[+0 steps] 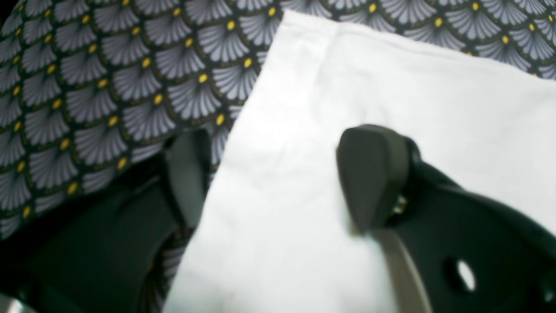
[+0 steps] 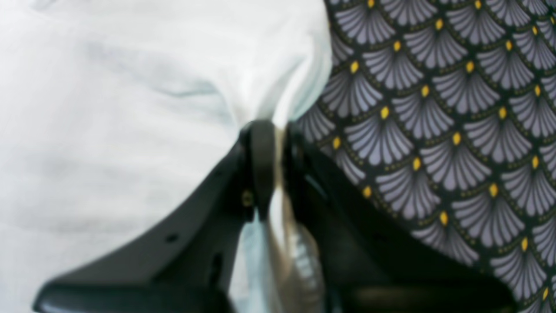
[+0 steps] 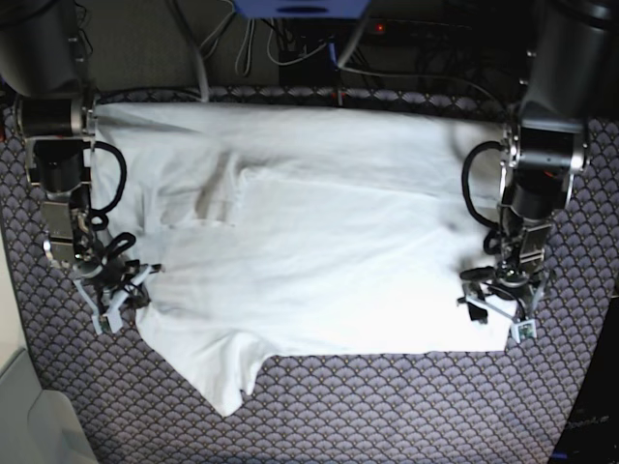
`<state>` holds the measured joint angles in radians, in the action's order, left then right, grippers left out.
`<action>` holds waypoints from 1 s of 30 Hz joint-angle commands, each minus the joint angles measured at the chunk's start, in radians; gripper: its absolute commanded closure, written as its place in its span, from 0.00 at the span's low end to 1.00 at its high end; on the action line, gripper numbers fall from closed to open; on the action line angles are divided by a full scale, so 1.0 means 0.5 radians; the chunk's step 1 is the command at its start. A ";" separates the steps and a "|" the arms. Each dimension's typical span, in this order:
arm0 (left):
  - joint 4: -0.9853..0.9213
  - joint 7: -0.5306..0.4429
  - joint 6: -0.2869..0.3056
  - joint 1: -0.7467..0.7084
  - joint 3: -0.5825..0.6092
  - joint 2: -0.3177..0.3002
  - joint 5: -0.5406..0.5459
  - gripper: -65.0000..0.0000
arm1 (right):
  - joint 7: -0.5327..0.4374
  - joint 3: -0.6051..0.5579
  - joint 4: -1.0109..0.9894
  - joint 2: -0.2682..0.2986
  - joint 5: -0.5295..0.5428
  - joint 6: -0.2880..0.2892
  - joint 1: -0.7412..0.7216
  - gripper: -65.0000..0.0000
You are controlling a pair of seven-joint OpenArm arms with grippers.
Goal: Fold the T-shirt properly
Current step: 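Lift the hem corners with both grippers and pull toward the collar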
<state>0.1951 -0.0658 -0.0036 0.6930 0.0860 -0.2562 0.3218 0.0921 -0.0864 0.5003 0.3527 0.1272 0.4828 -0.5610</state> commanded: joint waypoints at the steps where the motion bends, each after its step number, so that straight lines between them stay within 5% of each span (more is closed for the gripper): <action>1: 0.010 0.023 0.015 0.049 0.001 0.014 -0.019 0.32 | 0.035 0.002 0.017 0.042 -0.029 -0.022 -0.033 0.96; 11: 0.007 0.023 0.000 0.046 -0.005 0.014 -0.019 1.00 | 0.035 -0.001 0.017 0.042 -0.032 -0.022 -0.033 0.96; 26: 0.179 0.053 -0.003 0.058 -0.014 0.011 -0.007 0.99 | 0.035 -0.001 0.026 0.042 -0.032 -0.022 -0.033 1.00; 30: 0.397 0.271 -0.003 0.052 -0.017 -0.032 -0.001 0.99 | 0.023 0.012 0.032 0.042 -0.029 -0.022 -0.033 1.00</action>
<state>0.3679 0.1116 -0.0071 0.6754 0.0803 -0.2565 0.3183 0.0925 -0.0853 0.5060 0.3527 0.1268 0.4828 -0.5587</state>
